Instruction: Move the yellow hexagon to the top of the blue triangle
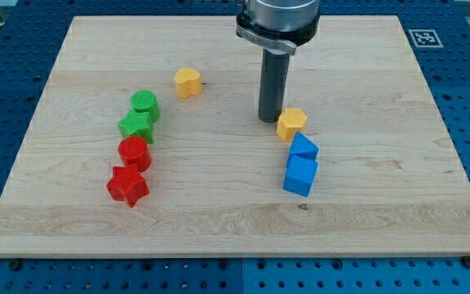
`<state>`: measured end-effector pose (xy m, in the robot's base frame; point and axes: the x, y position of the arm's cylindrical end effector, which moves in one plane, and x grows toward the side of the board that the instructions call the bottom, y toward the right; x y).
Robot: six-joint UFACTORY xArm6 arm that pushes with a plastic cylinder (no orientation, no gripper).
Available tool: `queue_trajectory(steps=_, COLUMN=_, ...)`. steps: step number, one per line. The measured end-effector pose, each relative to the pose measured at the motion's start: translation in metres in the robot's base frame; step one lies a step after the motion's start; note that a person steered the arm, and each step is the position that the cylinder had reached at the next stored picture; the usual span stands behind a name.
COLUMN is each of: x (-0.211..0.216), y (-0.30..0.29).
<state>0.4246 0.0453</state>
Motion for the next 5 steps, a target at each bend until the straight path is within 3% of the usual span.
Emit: queue_trajectory(steps=5, x=-0.016, y=0.033)
